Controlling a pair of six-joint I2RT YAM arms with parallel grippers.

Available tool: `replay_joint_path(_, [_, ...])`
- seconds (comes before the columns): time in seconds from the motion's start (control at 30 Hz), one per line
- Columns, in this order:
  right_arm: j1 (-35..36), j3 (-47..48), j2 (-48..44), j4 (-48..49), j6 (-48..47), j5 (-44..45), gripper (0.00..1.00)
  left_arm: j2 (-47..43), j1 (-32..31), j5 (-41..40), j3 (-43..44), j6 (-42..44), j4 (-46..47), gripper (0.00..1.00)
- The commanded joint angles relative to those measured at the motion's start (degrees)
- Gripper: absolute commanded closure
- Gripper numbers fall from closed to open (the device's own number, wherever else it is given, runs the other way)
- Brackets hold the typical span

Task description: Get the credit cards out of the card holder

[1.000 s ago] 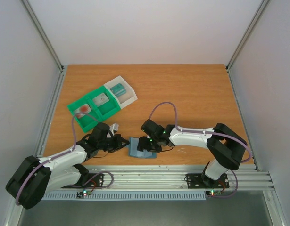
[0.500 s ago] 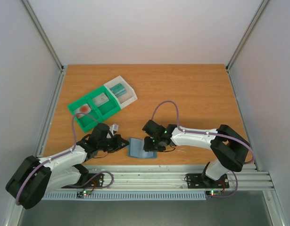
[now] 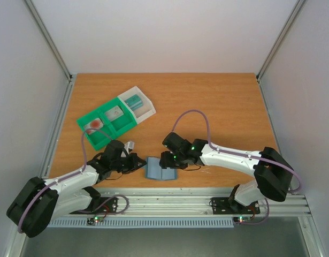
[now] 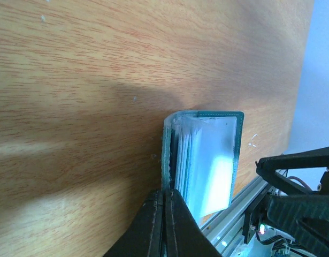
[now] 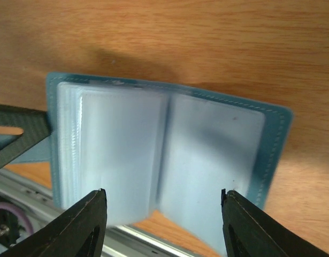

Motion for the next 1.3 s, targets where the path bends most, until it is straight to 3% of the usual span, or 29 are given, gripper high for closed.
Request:
replay_joint_path(0.0, [1.59,3.51,1.66,2.73,0.28,-3.02,0.39,0.20,-0.34,0.05,-0.46,-0.18,2.47,1.00])
replay_joint_path(0.33, [3.39,6.12,8.91,5.06,0.28,-3.66,0.30,-0.62,-0.42,-0.61,-1.69,-0.98,2.98,1.00])
replay_joint_path(0.7, [3.36,4.35,14.04,9.50,2.03,-7.13,0.33,0.29,-0.43,-0.30,-1.47,-1.07,3.64,1.00])
replay_joint_path(1.27, [3.39,1.40,15.09,7.13,2.33,-2.84,0.41,-0.95,-0.52,-1.29,-1.04,-1.43,1.12,0.99])
